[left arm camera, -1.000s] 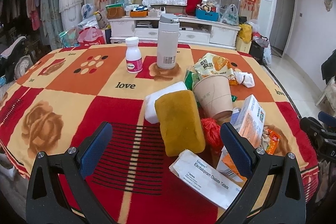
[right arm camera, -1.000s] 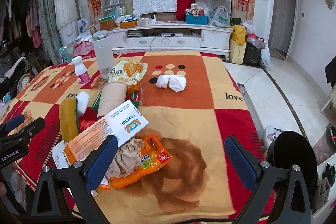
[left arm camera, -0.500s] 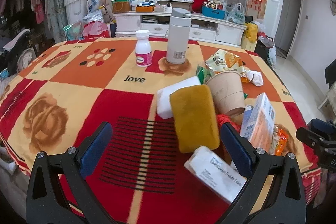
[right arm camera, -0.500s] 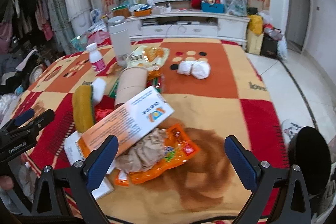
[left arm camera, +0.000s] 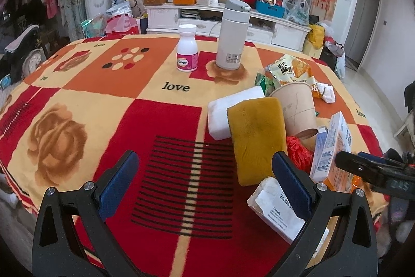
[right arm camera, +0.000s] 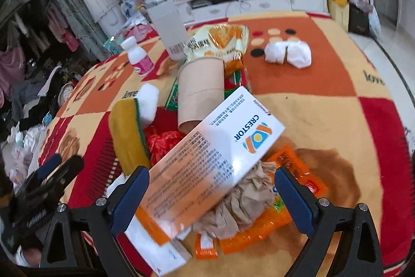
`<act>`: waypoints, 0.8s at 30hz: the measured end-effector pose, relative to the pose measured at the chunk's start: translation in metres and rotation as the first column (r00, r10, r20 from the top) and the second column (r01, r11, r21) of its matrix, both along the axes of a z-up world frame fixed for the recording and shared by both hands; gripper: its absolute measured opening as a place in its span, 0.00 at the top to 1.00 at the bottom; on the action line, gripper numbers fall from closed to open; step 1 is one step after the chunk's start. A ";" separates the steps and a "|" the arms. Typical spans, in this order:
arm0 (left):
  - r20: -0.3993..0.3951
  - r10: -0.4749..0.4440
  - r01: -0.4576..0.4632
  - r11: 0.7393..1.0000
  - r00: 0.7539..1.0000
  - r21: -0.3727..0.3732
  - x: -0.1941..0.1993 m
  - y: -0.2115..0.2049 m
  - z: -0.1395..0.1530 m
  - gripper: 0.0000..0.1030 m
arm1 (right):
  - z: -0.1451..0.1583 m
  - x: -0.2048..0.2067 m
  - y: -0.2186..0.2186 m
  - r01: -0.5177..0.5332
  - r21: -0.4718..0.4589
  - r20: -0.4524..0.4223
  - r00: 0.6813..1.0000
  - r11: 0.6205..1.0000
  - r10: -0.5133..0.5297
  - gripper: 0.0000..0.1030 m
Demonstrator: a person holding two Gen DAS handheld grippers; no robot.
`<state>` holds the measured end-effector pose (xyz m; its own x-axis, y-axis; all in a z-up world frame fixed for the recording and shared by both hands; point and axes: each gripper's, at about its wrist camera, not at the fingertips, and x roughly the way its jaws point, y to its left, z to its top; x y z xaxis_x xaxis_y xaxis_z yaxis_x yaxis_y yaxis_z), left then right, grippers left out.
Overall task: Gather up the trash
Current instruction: 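Grasp the yellow sponge with the left tool while the right tool grasps the Crestor box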
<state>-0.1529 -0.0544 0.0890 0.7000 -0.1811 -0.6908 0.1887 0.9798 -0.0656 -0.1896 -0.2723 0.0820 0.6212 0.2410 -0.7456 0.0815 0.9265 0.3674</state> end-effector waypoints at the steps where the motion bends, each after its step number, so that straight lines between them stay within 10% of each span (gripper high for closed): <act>1: 0.000 0.000 0.000 1.000 1.000 0.001 0.001 0.000 0.000 0.01 | -0.004 0.005 0.001 0.005 0.003 -0.011 1.000 1.000 -0.005 0.06; 9: -0.013 0.009 -0.009 1.000 1.000 -0.013 0.006 0.000 -0.001 0.01 | -0.006 0.019 0.001 -0.034 -0.001 -0.001 0.999 0.999 0.034 0.23; 24: -0.070 -0.073 0.071 0.997 0.995 -0.020 0.028 -0.040 -0.008 0.01 | 0.005 -0.007 -0.053 0.078 0.076 0.004 0.997 0.994 -0.078 0.23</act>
<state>-0.1251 -0.0941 0.0807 0.6343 -0.2419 -0.7342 0.2530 0.9624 -0.0984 -0.1967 -0.3250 0.0868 0.6455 0.2474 -0.7225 0.1494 0.8869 0.4372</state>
